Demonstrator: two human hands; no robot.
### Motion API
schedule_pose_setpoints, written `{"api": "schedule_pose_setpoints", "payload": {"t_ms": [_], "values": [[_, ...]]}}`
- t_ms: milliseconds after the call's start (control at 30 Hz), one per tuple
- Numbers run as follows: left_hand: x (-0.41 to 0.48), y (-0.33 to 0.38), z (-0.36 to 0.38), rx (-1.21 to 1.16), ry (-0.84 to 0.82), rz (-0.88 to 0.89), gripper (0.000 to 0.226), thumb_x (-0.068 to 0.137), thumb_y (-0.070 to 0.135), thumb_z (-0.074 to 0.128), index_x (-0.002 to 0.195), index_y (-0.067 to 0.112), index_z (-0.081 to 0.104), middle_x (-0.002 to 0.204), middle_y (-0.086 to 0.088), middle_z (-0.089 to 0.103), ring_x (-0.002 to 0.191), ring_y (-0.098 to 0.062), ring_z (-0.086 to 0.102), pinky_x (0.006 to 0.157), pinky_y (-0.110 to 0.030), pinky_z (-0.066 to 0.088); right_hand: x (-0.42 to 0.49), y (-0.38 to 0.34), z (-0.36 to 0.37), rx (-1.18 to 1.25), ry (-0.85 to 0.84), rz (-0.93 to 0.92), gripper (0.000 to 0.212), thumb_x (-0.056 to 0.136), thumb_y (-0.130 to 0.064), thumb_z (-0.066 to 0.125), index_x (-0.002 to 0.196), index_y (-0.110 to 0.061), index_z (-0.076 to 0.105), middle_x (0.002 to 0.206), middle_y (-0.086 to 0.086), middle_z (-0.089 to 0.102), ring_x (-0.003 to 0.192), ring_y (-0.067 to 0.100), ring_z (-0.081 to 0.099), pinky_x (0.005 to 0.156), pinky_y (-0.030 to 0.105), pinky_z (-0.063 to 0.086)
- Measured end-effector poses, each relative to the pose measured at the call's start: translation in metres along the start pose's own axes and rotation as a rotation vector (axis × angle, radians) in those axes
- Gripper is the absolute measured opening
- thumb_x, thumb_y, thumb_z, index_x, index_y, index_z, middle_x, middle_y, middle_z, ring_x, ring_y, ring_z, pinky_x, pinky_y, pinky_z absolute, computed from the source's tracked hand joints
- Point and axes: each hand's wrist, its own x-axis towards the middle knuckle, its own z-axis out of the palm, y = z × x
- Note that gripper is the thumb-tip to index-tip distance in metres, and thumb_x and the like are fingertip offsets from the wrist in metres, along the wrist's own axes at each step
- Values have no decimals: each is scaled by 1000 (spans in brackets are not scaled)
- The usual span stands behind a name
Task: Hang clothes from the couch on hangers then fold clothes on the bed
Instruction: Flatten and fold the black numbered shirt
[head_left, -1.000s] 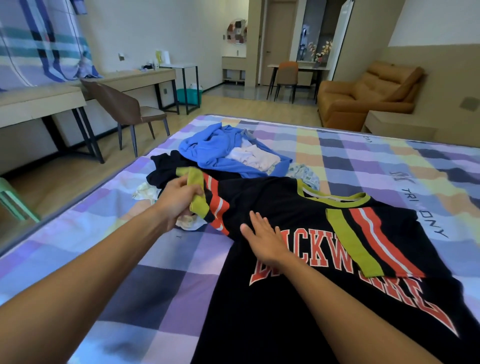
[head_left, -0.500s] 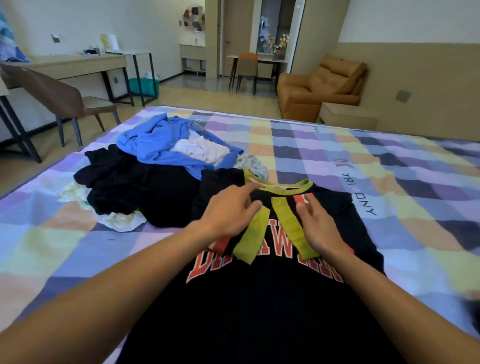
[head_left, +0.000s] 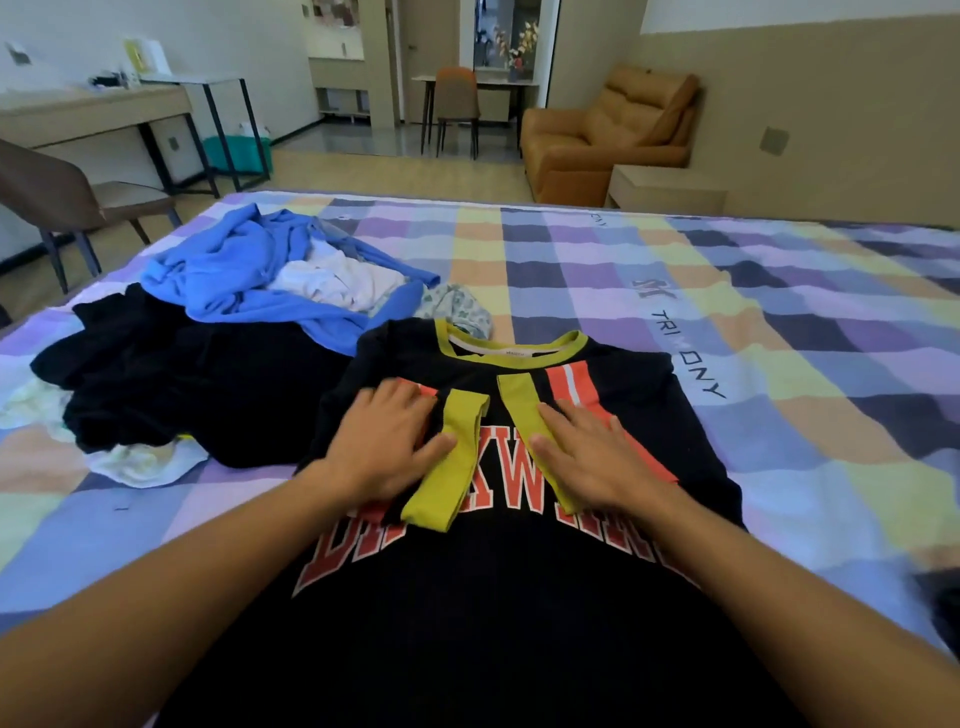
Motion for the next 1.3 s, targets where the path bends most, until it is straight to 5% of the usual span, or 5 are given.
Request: {"api": "schedule_pose_setpoints", "payload": {"t_ms": [133, 433, 633, 1033, 1300], "values": [[41, -22, -15, 169, 131, -103, 81, 88, 65, 51, 150, 15, 37, 159, -16, 29, 148, -38, 22, 117, -54, 21, 26, 25, -45, 23, 294, -14, 55, 90, -32, 65, 140, -14, 51, 139, 13, 52, 125, 33, 52, 106, 47, 44], [71, -27, -40, -40, -178, -227, 75, 74, 57, 82, 118, 15, 38, 101, -8, 52, 84, -31, 55, 65, -42, 43, 86, 75, -76, -14, -105, 181, 141, 69, -60, 85, 160, -17, -15, 166, 15, 22, 152, 35, 22, 123, 54, 13], [63, -32, -65, -199, -300, -88, 37, 81, 38, 82, 75, 9, 59, 69, -5, 58, 65, -25, 57, 61, -38, 44, 72, 57, -97, 85, -253, 14, 20, 85, -36, 80, 85, -18, 70, 81, -4, 72, 80, 19, 70, 71, 28, 49], [162, -65, -267, -211, 294, -265, 39, 94, 32, 70, 126, 11, 65, 103, -12, 62, 88, -31, 59, 77, -40, 48, 74, -7, -314, 163, 494, 83, 38, 91, -24, 73, 122, -5, 65, 114, 17, 67, 102, 34, 65, 95, 46, 54], [102, -52, -187, -260, 103, -185, 28, 93, 23, 71, 115, 6, 70, 96, -15, 63, 88, -30, 57, 75, -37, 42, 47, 18, -205, 67, 436, 66, 33, 83, -22, 73, 112, -12, 64, 117, 19, 66, 108, 36, 62, 78, 34, 44]]}}
